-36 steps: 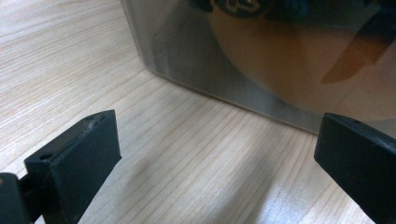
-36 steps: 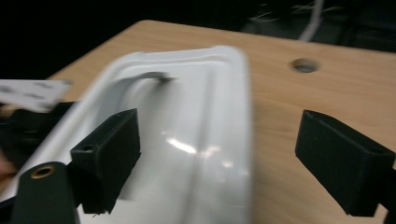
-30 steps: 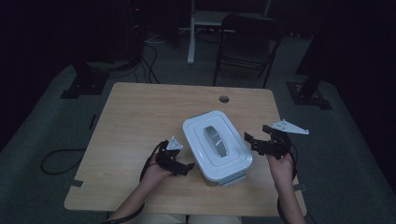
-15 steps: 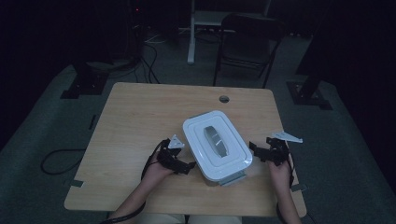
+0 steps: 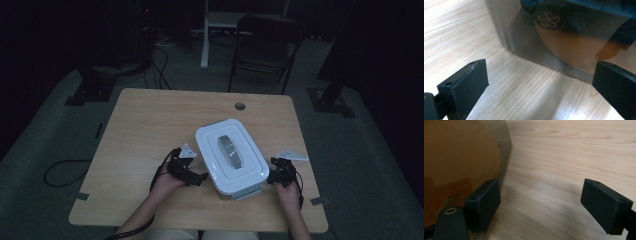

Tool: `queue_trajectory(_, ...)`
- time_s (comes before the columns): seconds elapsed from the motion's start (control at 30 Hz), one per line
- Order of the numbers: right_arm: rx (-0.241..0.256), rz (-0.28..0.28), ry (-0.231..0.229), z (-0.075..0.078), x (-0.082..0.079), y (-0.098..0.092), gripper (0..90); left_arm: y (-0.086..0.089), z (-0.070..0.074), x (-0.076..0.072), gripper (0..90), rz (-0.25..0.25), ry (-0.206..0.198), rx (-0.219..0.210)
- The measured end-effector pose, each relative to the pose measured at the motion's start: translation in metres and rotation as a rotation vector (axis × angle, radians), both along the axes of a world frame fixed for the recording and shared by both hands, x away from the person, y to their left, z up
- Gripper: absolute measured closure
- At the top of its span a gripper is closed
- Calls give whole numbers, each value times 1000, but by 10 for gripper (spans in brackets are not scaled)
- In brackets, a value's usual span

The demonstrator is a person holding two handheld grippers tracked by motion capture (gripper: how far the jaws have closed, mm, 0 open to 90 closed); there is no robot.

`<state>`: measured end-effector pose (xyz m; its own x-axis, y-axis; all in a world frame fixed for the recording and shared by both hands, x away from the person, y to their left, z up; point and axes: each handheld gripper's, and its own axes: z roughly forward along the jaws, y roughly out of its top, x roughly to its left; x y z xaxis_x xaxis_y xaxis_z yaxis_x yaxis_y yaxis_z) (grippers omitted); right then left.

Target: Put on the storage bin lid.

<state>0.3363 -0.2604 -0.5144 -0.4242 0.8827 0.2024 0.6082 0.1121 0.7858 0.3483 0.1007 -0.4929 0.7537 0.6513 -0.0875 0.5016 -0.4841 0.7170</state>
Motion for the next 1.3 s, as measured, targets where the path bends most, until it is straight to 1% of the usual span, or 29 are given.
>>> queue_trajectory(0.1,25,9,5,-1,-4,4,164,4,0,3,9,11,1,15)
queue_trajectory(0.2,48,33,8,-2,-8,9,163,8,0,5,9,23,-1,25)
queue_trajectory(0.27,40,32,4,-2,-9,11,164,10,1,6,9,29,0,24)
queue_trajectory(0.3,25,34,0,-3,-13,15,165,11,1,7,9,32,-3,25)
queue_trajectory(0.37,22,31,-6,-3,-14,17,166,13,1,8,9,36,-6,29)
queue_trajectory(0.43,3,31,-20,-2,-19,22,171,16,1,9,9,43,-15,37)
queue_trajectory(0.57,1,66,-15,-1,-24,29,171,25,0,9,9,71,-22,31)
queue_trajectory(0.6,1,66,-15,-1,-24,29,171,25,0,9,9,71,-22,31)
queue_trajectory(0.63,-20,80,-24,-1,-26,35,168,29,0,9,9,77,-27,21)
queue_trajectory(0.7,-45,85,-26,-2,-24,39,127,33,0,8,9,76,-29,8)
queue_trajectory(0.8,-21,78,-31,-3,-21,38,126,36,0,6,9,75,-43,17)
queue_trajectory(0.87,-41,63,-49,-2,-21,37,126,38,1,4,10,72,-55,13)
queue_trajectory(1.03,-23,50,-63,-1,-21,30,126,44,5,1,10,75,-76,-13)
queue_trajectory(1.13,-20,47,-68,0,-21,27,126,46,6,-2,10,70,-74,-26)
queue_trajectory(1.3,-24,42,-67,0,-22,24,126,51,6,-4,9,71,-74,-24)
